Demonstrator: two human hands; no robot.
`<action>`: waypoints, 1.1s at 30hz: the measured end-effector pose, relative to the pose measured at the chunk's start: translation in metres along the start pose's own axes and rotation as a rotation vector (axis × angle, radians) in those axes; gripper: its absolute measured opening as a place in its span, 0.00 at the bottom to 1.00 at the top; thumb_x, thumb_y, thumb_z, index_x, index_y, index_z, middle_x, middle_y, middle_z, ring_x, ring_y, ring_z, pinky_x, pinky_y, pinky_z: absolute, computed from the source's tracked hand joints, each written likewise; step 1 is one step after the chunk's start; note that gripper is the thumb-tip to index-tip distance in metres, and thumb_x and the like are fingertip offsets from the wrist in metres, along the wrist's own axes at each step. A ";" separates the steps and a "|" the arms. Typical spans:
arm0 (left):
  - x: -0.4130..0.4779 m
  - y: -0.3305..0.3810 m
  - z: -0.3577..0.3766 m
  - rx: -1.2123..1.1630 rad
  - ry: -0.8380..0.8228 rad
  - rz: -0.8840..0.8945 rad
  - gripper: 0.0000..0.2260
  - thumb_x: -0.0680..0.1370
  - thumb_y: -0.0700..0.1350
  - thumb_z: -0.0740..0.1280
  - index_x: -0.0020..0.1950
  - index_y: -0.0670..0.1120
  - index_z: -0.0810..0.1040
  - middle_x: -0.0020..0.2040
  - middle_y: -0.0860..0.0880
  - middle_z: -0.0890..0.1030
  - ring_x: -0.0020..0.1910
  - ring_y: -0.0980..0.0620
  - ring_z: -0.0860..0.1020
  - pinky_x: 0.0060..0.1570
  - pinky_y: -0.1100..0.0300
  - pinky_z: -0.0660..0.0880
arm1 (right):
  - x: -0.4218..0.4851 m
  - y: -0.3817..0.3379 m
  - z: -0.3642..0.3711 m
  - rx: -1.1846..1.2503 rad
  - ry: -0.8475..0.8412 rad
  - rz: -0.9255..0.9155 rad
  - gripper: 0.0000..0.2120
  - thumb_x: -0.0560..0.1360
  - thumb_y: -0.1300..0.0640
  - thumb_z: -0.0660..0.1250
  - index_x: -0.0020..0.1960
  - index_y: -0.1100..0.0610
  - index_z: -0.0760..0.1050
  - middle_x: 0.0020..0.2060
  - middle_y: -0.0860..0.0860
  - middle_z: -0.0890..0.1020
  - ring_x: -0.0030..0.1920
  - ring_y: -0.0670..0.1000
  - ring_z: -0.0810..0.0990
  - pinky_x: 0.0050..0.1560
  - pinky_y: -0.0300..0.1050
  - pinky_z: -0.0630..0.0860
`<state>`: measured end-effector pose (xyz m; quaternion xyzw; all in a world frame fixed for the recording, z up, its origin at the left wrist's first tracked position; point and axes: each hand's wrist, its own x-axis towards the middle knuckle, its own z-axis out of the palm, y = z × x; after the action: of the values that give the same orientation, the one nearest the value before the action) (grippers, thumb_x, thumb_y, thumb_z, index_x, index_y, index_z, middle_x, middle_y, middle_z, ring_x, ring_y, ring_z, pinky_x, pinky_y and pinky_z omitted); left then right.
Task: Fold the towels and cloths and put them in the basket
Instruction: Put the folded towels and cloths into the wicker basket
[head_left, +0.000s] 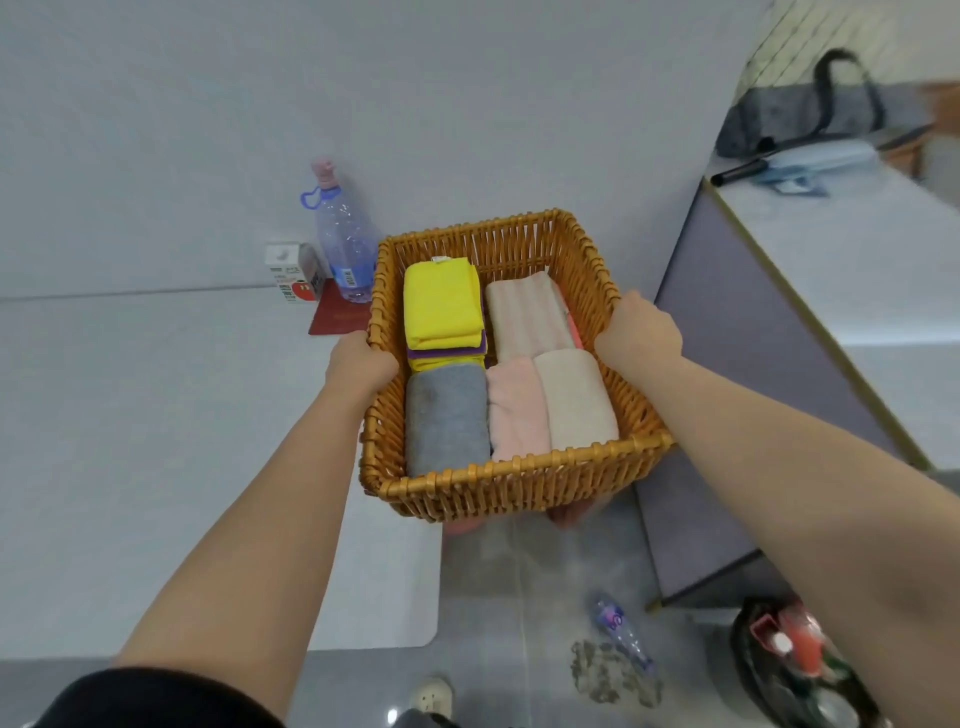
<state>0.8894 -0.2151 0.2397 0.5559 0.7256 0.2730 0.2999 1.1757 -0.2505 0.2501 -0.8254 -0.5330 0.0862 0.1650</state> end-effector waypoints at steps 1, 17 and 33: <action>-0.010 0.006 0.009 -0.012 0.008 -0.012 0.07 0.68 0.33 0.64 0.33 0.43 0.71 0.36 0.43 0.75 0.41 0.41 0.76 0.43 0.53 0.74 | 0.003 0.012 -0.006 -0.005 -0.009 -0.015 0.10 0.75 0.61 0.59 0.55 0.63 0.68 0.48 0.59 0.77 0.50 0.62 0.77 0.41 0.48 0.71; -0.082 0.092 0.054 -0.025 0.134 -0.121 0.06 0.68 0.34 0.65 0.43 0.38 0.76 0.45 0.37 0.79 0.47 0.37 0.78 0.49 0.48 0.77 | 0.057 0.083 -0.075 0.010 -0.047 -0.223 0.03 0.73 0.62 0.60 0.44 0.61 0.66 0.34 0.53 0.71 0.38 0.57 0.74 0.35 0.46 0.69; -0.134 0.264 0.128 -0.128 0.223 -0.131 0.10 0.67 0.31 0.65 0.47 0.33 0.77 0.46 0.36 0.79 0.44 0.40 0.79 0.47 0.47 0.79 | 0.143 0.192 -0.207 -0.012 0.020 -0.403 0.02 0.74 0.61 0.59 0.46 0.60 0.69 0.42 0.55 0.76 0.41 0.56 0.74 0.40 0.46 0.72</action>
<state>1.1805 -0.2759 0.3645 0.4533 0.7703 0.3583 0.2695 1.4649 -0.2306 0.3778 -0.7038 -0.6863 0.0401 0.1790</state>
